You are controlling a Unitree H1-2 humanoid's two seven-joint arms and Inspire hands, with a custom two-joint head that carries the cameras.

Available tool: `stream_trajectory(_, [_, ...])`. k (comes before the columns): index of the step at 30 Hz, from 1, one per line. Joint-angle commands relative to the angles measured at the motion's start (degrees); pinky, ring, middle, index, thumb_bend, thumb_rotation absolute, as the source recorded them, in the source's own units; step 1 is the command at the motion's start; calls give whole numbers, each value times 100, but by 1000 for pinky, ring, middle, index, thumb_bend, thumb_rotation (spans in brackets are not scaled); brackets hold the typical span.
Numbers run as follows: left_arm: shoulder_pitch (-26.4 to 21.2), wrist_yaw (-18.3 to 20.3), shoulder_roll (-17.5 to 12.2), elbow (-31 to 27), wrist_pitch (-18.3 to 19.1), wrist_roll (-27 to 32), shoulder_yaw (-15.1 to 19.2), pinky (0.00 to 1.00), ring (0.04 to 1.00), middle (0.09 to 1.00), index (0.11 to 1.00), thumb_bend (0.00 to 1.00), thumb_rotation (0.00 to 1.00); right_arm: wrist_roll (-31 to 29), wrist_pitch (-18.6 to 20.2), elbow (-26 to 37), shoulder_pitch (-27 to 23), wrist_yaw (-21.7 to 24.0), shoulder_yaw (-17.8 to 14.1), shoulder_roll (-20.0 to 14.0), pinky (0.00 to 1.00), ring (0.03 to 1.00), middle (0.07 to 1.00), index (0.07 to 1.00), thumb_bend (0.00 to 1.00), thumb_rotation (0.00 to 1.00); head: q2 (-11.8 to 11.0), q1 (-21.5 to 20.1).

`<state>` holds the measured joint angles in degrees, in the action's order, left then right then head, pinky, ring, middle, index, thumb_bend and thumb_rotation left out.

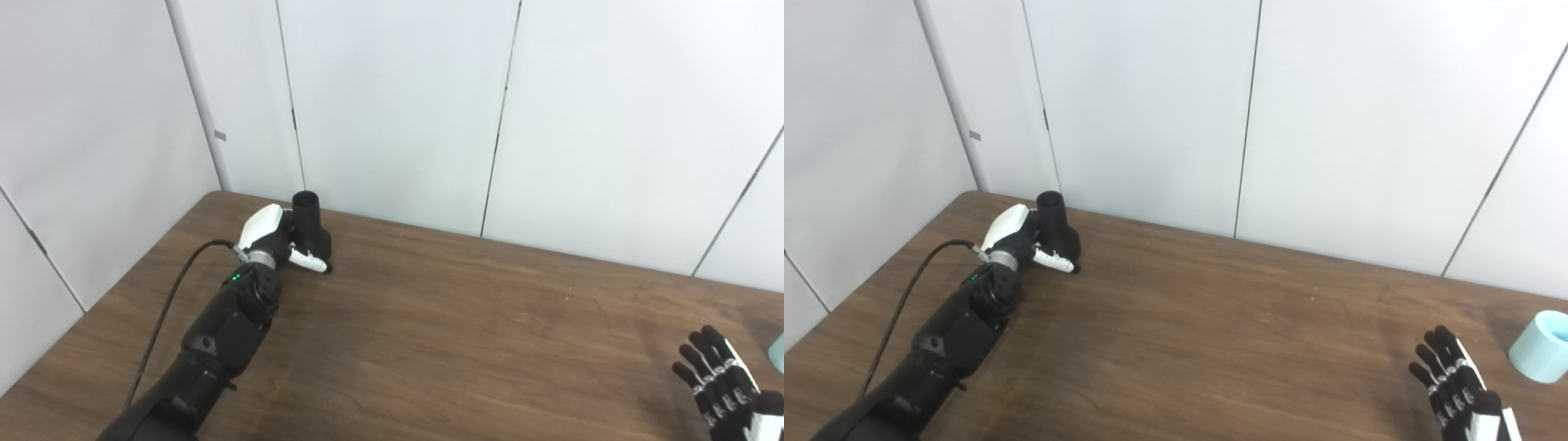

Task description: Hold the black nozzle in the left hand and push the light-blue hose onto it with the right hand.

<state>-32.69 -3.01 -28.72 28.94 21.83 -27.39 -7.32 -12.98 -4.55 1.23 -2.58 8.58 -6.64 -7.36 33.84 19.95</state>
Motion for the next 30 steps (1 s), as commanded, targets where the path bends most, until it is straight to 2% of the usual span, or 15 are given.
stream_trajectory(1, [69, 99, -27, -114, 66, 39, 12, 721, 827, 767, 485, 522, 50, -13, 19, 38, 156, -14, 18, 31, 870, 919, 924, 926, 637, 1000, 7, 3])
stream_trajectory(9, [380, 87, 167, -812, 137, 41, 35, 680, 805, 766, 485, 522, 48, -7, 166, 270, 181, -49, 46, 65, 877, 928, 926, 928, 659, 1000, 43, -163])
stream_trajectory(13, [514, 131, 245, -1063, 137, 49, 19, 684, 827, 768, 485, 522, 49, 8, 125, 226, 169, -56, 53, 82, 878, 930, 926, 928, 661, 1000, 19, -205])
stream_trajectory(17, [671, 269, 311, -1340, 117, 58, -71, 739, 848, 774, 485, 522, 49, 51, 128, 235, 170, -102, 69, 136, 873, 925, 926, 929, 661, 1000, 4, -291])
stream_trajectory(19, [767, 385, 336, -1511, 109, 60, -155, 829, 869, 781, 485, 522, 49, 63, 174, 298, 180, -134, 80, 175, 870, 920, 924, 930, 657, 1000, 21, -333])
stream_trajectory(21, [847, 514, 373, -1696, 101, 81, -224, 855, 875, 784, 485, 522, 49, 67, 201, 323, 174, -153, 95, 202, 870, 918, 924, 930, 656, 1000, 58, -397])
stream_trajectory(30, [1032, 811, 594, -2422, 319, 11, -503, 876, 871, 785, 485, 522, 46, 86, 362, 502, 165, -194, 127, 275, 893, 915, 920, 930, 641, 1000, 50, -614])
